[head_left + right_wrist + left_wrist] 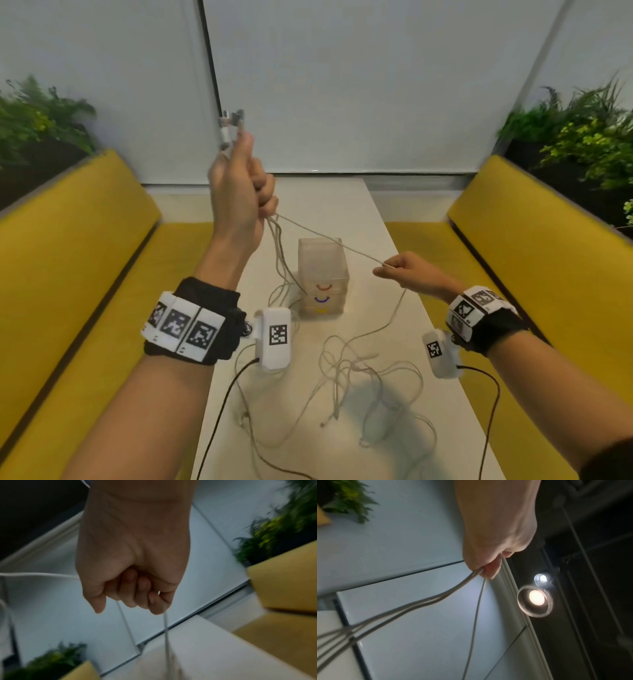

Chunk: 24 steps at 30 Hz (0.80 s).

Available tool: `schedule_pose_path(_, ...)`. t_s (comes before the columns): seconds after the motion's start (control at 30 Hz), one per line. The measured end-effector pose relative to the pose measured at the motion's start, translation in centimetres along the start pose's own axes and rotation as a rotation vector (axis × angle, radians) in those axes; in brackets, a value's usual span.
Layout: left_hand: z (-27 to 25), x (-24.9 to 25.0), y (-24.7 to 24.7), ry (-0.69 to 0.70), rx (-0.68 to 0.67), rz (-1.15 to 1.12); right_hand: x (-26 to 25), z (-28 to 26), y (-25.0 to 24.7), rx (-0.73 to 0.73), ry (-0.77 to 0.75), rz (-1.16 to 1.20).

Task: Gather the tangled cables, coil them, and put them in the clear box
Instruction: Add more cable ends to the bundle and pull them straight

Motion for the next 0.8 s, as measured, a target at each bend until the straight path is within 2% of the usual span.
schedule_pose_path(0.07, 0.1, 0.9, -0.3, -0.014, 0.022, -0.044, 1.9, -0.1, -0.4, 0.038, 0.094, -0.148)
schedule_pose_path(0.17, -0.2, 1.0, 0.2, -0.01, -0.017, -0.041, 4.4, -0.2, 0.0, 0.036, 0.228, -0.333)
schedule_pose_path(0.33, 0.3, 2.2, -0.4, 0.035, 0.02, -0.275, 6.7, -0.8, 0.9, -0.004, 0.3, -0.29)
schedule_pose_path(0.6, 0.6, 4.1, -0.1, 0.198, 0.088, -0.414, 8.5, -1.6, 1.8, -0.028, 0.371, -0.263)
schedule_pose_path(0.7, 0.6, 3.6, 0.7, 0.185, 0.0, -0.316, 7.6, -1.6, 2.3, -0.031, 0.365, -0.132)
schedule_pose_path(0.8, 0.1, 0.8, 2.1, 0.128, -0.173, -0.041, 4.6, -0.8, 2.4, 0.06, 0.214, -0.144)
Point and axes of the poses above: each hand's wrist, its own z-axis towards the middle knuckle, its own y-axis out of the palm, x = y × z, the point moved 1 cm from there along z, towards the middle knuckle, and after that the axes turned 3 degrees about z, right-handed, at the moved point
